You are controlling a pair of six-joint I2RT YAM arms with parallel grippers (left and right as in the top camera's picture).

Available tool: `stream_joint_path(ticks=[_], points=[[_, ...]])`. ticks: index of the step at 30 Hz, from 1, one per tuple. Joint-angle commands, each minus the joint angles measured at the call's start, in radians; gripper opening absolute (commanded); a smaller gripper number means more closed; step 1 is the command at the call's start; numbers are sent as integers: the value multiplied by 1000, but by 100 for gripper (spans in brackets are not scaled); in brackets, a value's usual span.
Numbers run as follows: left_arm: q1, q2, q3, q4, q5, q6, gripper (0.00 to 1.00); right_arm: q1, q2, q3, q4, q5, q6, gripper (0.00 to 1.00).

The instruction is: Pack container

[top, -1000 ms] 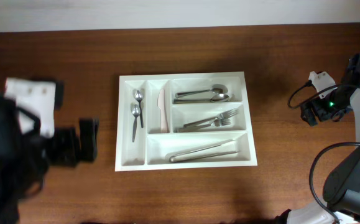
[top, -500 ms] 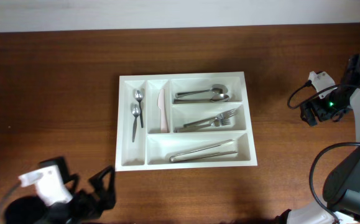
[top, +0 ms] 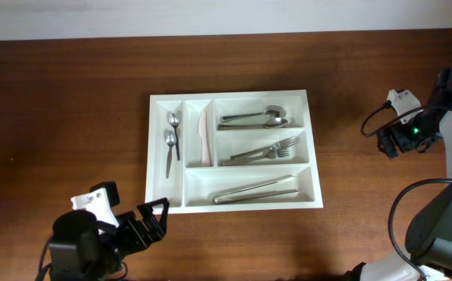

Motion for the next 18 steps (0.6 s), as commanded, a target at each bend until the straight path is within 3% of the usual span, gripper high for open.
stream_joint_path(ticks=[1, 4, 8, 11, 18], points=[[-2, -5, -2, 36, -66, 254, 99, 0, 2, -4, 0, -12, -7, 99], [-2, -5, -2, 68, -67, 499, 99, 0, 2, -4, 0, -12, -7, 99], [-2, -5, -3, 71, -67, 661, 99, 0, 2, -4, 0, -12, -7, 99], [-2, -5, -30, 105, -68, 722, 99, 0, 2, -4, 0, -12, -7, 99], [-2, -5, -220, 328, -37, 727, 99, 0, 2, -4, 0, -12, -7, 99]])
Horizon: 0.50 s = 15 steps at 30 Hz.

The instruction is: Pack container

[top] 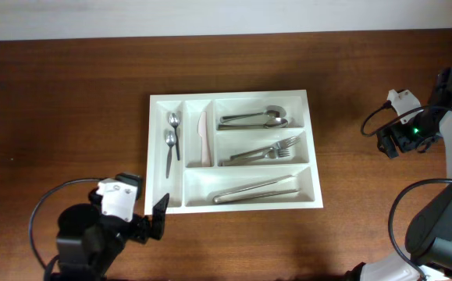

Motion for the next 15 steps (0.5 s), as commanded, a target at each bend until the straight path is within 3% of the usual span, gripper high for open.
stream_joint_path(ticks=[1, 8, 15], points=[[-2, -5, -97, 84, 36, 51, 99, 0, 2, -4, 0, -12, -7, 99], [-2, -56, -289, 401, 83, 51, 99, 0, 2, -4, 0, -12, -7, 99], [-1, -269, -410, 474, 45, 53, 99, 0, 2, -4, 0, -12, -7, 99]])
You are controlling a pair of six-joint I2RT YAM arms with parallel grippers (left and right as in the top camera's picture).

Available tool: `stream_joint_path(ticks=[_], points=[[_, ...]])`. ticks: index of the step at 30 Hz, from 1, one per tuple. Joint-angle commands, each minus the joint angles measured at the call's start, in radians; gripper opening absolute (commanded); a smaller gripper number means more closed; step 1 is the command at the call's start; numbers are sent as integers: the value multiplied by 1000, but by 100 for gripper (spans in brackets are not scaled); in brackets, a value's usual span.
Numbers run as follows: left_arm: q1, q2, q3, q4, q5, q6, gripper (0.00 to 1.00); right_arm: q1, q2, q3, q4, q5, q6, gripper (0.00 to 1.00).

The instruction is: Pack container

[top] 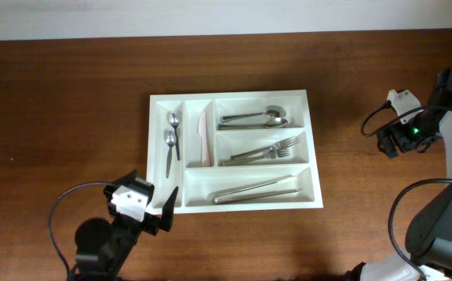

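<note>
A white cutlery tray (229,97) lies mid-table. Its left slot holds two small spoons (171,140), and the narrow slot beside it holds a white knife (204,138). Larger spoons (253,119) fill the top right slot, forks (265,151) the middle one, and long steel pieces (257,190) the front one. My left gripper (165,212) hangs at the tray's front left corner, apparently open and empty. My right gripper (387,145) sits far right, away from the tray, its jaws too small to read.
The dark wooden table runs to a pale wall at the back. Black cables loop beside the left arm (101,242) at the front and around the right arm at the right edge.
My left arm has shifted to the right, and its gripper is now closer to the tray's front left corner. The tray's contents and the right arm are unchanged.
At first my left arm was low at the front left, gripper open and pointing toward the tray. Then it stood further right with the wrist turned. Now it is right at the tray's front left corner. The cutlery and the right arm stayed put throughout.
</note>
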Motion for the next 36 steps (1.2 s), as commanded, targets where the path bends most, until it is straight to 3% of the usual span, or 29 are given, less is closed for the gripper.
stream_joint_path(ticks=[1, 10, 20, 36], points=[[-1, -96, -54, 5, -21, 17, 99, 0, 2, -4, -1, -12, -7, 99], [-1, -264, -142, 8, -51, 19, 99, 0, 2, -4, -1, -12, -7, 99], [71, -261, -149, 72, -86, 95, 99, 0, 2, -4, -1, -12, -7, 99], [92, -261, -196, 53, -131, 87, 99, 0, 2, -4, -1, -12, -7, 99]])
